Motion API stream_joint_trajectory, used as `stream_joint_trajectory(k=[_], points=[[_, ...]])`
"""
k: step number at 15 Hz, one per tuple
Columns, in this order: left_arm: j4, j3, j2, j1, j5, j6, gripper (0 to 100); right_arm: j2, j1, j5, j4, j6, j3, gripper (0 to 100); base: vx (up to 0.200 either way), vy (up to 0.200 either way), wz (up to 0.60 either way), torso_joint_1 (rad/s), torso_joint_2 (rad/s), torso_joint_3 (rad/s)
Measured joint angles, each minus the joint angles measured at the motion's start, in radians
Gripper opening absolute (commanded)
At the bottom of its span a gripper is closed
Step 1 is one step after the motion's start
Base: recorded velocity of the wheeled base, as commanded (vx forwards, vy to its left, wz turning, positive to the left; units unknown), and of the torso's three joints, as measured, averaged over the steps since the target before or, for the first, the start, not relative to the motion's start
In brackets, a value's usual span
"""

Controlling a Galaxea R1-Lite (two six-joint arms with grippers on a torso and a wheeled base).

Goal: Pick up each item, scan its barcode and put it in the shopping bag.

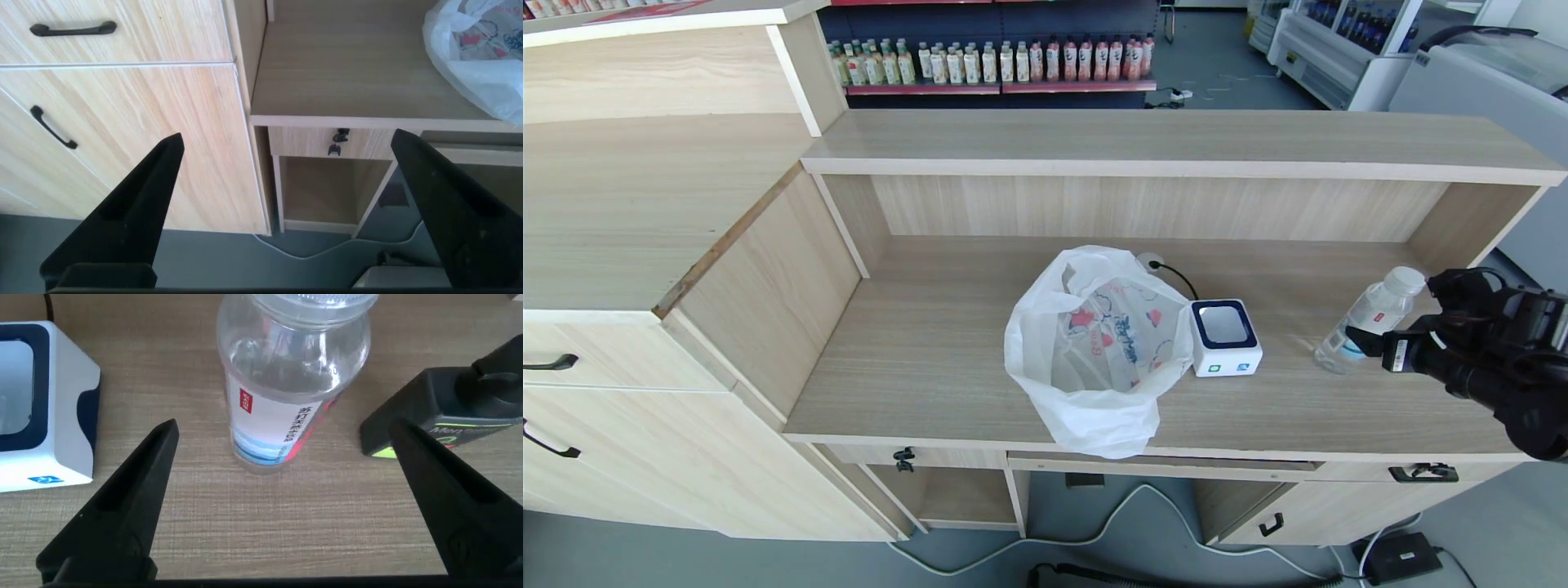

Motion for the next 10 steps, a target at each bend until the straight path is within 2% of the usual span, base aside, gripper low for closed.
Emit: stream_joint_trajectory(k=[10], points=[[0.000,0.000,0.000,0.000,0.000,0.000,100,0.086,0.051,-0.022,0.012,-0.053,-0.133,100,0.000,0.000,0.00,0.000,0.00,0.000]])
